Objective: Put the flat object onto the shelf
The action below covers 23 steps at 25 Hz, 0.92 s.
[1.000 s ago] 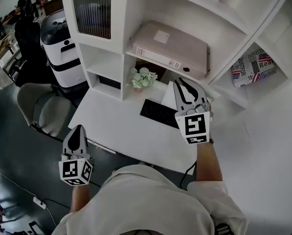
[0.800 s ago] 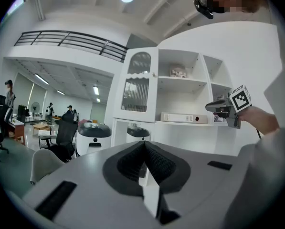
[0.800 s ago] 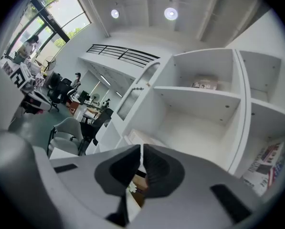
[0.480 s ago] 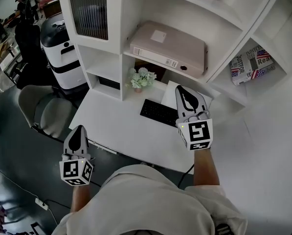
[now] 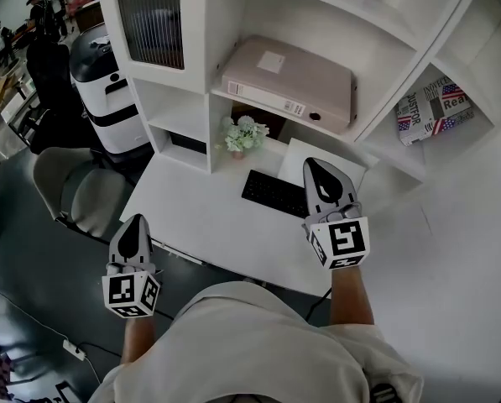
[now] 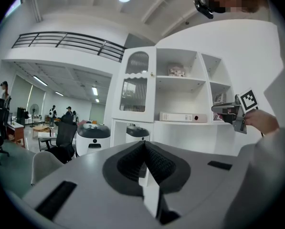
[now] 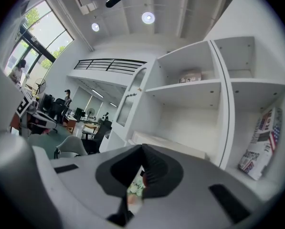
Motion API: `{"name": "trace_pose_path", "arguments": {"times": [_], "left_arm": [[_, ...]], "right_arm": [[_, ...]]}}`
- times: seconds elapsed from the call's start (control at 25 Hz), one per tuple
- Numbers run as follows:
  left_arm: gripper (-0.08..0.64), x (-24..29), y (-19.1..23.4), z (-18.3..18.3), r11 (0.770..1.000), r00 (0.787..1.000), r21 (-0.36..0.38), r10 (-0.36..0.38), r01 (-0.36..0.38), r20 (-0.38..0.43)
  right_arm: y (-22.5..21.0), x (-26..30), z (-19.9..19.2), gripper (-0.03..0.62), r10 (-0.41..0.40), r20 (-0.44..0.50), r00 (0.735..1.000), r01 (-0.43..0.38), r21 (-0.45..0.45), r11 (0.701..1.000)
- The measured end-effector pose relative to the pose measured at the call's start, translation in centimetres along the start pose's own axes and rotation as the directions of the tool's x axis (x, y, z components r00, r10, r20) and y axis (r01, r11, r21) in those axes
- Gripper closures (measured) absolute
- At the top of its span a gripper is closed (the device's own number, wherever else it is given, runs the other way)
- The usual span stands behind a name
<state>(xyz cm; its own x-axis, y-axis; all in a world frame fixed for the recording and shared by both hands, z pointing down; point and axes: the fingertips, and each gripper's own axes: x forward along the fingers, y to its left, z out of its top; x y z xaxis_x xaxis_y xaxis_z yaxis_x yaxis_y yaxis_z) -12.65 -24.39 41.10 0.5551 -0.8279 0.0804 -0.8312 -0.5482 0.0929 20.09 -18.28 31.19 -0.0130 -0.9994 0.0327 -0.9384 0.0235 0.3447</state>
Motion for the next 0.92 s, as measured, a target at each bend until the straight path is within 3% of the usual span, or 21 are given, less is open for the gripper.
{"name": "trace_pose_path", "arguments": {"times": [0.52,0.92], "left_arm": [[0.559,0.5,-0.7,0.0,1.0,1.0,0.013,-0.002,0.002,-0.007],[0.558,1.0,-1.4,-0.1,1.0,1.0,0.02,-0.006,0.006,-0.013]], "right_arm": [[-0.4,-1.1,-0.8,0.589,0.01,0.034,0.999,-0.013,0.114,0.993],[-0.6,-1.1,-1.8,0.589,0.03,0.032,0.999,-0.035,0.144,0.989]]}}
